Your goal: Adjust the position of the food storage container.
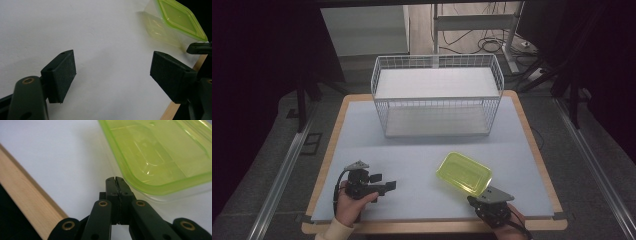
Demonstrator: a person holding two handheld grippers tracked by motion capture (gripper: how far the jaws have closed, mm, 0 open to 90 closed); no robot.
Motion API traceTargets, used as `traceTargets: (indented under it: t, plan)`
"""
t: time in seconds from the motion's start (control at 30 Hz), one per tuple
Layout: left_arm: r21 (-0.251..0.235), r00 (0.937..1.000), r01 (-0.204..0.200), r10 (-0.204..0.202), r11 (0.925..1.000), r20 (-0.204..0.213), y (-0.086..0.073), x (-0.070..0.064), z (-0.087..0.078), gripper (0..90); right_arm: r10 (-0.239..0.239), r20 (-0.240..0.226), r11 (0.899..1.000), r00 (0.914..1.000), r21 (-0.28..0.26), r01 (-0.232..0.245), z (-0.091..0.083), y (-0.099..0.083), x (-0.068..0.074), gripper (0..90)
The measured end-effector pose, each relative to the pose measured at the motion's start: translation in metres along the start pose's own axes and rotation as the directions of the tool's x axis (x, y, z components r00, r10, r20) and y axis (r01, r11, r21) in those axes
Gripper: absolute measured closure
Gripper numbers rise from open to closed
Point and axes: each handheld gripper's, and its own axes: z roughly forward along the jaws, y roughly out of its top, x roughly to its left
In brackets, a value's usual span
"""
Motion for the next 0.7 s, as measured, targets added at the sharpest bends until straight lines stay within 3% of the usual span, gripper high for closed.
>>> traceTargets:
  t: [0.3,0.53,0.7]
  plan:
    - [0.002,1.0,0.001,-0.001,1.0,0.001,0.0,-0.001,0.0,20.1,0.055,0.034,0.998,0.9979,-0.009,-0.055,-0.003,-0.004,-0.025,89.7]
    - [0.001,1.0,0.002,-0.002,1.0,0.001,0.0,-0.001,0.0,20.1,0.079,0.04,0.997,0.996,-0.007,-0.079,-0.005,-0.007,-0.036,89.7]
    - [-0.002,1.0,0.001,-0.001,1.0,-0.001,0.0,-0.001,0.0,20.1,0.121,0.052,0.992,0.9913,-0.028,-0.12,-0.019,-0.015,-0.044,89.7]
